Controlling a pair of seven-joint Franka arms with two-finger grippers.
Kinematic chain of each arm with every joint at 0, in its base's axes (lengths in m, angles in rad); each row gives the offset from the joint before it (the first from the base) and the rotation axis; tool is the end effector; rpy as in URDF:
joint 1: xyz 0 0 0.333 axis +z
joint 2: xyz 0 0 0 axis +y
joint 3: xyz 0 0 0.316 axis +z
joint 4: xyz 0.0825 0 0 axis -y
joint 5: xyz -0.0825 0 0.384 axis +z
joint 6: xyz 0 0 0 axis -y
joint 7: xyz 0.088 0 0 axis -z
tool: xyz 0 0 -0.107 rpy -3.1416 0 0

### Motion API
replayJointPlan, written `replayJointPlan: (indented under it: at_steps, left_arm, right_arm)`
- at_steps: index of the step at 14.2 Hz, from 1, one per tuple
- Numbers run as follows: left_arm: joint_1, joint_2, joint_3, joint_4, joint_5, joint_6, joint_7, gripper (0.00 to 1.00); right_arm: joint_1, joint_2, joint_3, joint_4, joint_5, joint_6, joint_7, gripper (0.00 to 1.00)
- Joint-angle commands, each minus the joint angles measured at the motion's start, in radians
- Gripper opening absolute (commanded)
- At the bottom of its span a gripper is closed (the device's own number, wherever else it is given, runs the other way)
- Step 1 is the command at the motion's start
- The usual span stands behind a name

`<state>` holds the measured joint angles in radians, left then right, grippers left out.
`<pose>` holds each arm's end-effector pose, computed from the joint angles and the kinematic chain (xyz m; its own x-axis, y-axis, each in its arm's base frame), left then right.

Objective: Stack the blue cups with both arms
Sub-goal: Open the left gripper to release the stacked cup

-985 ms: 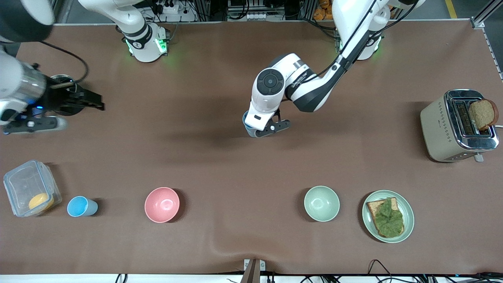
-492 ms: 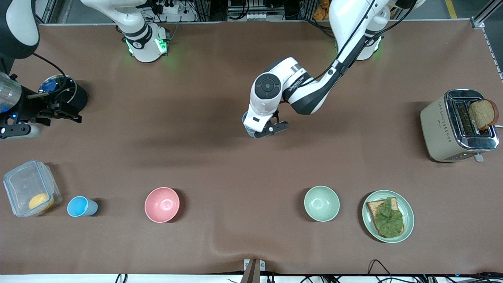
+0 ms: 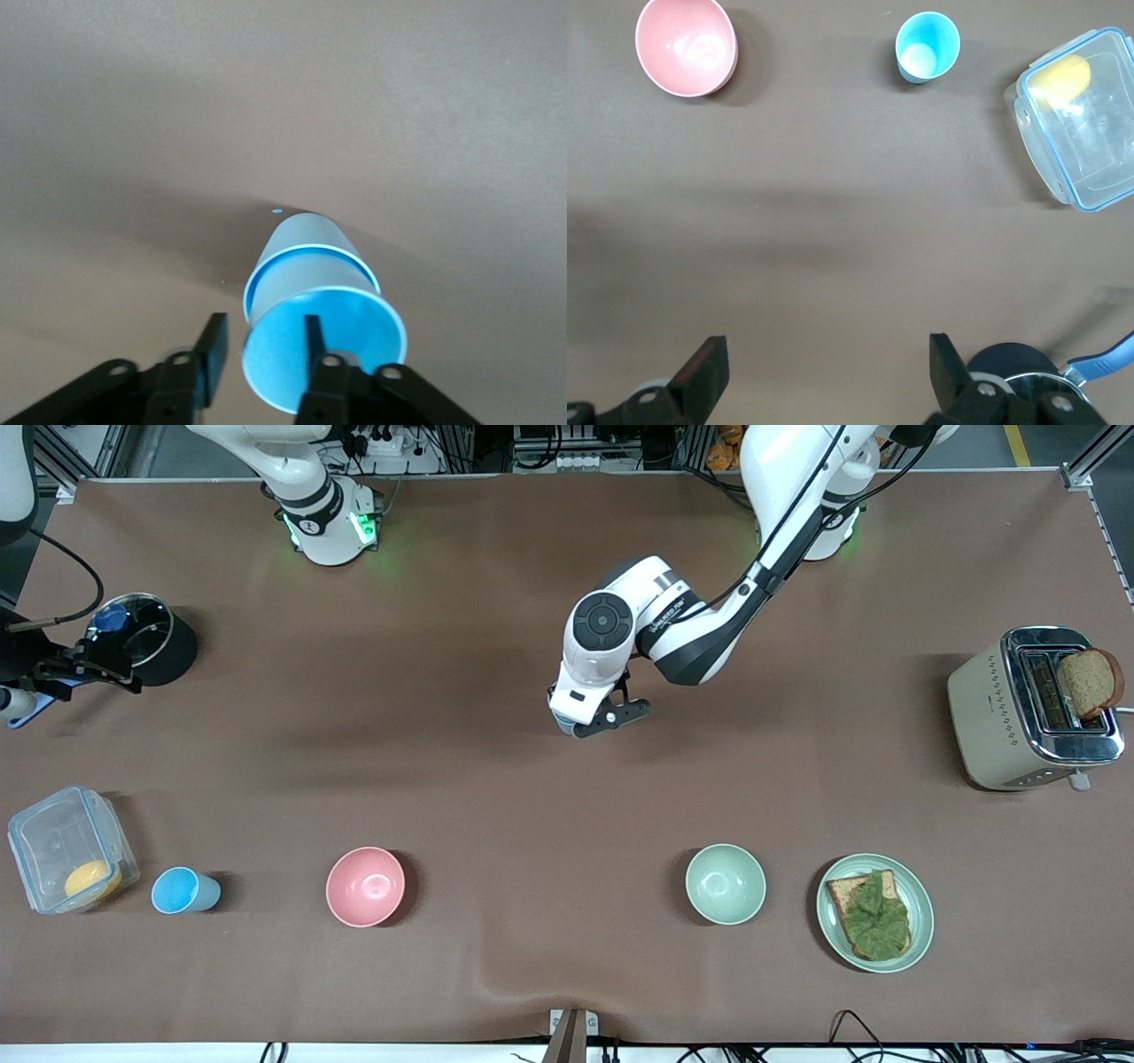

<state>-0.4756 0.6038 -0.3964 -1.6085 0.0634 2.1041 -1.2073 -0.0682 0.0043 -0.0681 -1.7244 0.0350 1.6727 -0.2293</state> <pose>0.4674 -0.4972 0.2925 0.9215 0.3446 -0.1793 0.3504 -0.9366 0.0008 0.5532 -0.0724 0.5580 0.9949 0.0893 -0.0468 0.0872 -0.9951 -0.0461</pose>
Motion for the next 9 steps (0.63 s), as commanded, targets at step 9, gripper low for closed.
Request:
replayJointPlan:
  at_steps: [9]
  left_arm:
    - [0.199, -0.209, 0.004, 0.01, 0.026, -0.142, 0.11, 1.0]
  right_arm:
    - [-0.005, -0.055, 0.016, -0.015, -0.012, -0.067, -0.004, 1.0]
